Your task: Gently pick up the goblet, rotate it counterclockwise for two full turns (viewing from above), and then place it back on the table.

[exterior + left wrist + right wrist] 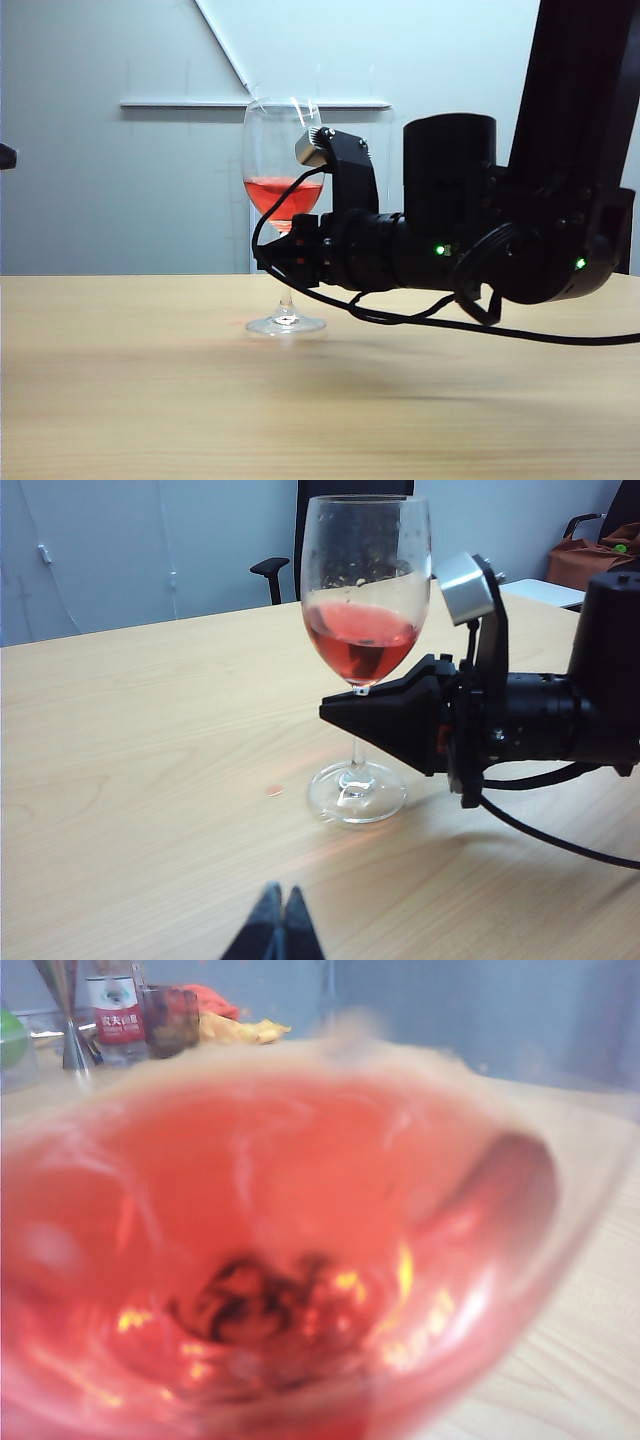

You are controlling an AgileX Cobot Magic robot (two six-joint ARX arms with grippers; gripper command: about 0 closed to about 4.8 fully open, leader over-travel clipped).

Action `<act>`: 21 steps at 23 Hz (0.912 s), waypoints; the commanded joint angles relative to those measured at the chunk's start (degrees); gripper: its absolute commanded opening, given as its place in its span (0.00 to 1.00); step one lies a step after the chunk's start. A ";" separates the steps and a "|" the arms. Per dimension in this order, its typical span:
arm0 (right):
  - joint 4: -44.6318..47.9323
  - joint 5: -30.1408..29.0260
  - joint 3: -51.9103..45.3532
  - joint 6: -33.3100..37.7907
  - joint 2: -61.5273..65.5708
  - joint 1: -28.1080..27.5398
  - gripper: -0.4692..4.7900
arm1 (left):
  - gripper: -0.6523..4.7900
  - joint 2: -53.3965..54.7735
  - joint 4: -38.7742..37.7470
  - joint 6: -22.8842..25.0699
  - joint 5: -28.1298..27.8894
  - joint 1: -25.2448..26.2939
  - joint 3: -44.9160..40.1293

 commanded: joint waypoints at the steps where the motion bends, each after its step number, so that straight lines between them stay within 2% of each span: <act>1: 2.49 -0.11 0.83 0.35 -0.20 0.07 0.08 | 0.11 0.09 0.72 0.02 0.17 0.04 0.15; 21: 0.24 -0.13 0.74 0.44 -0.20 0.07 0.08 | 0.11 0.09 0.74 0.02 0.17 0.04 0.15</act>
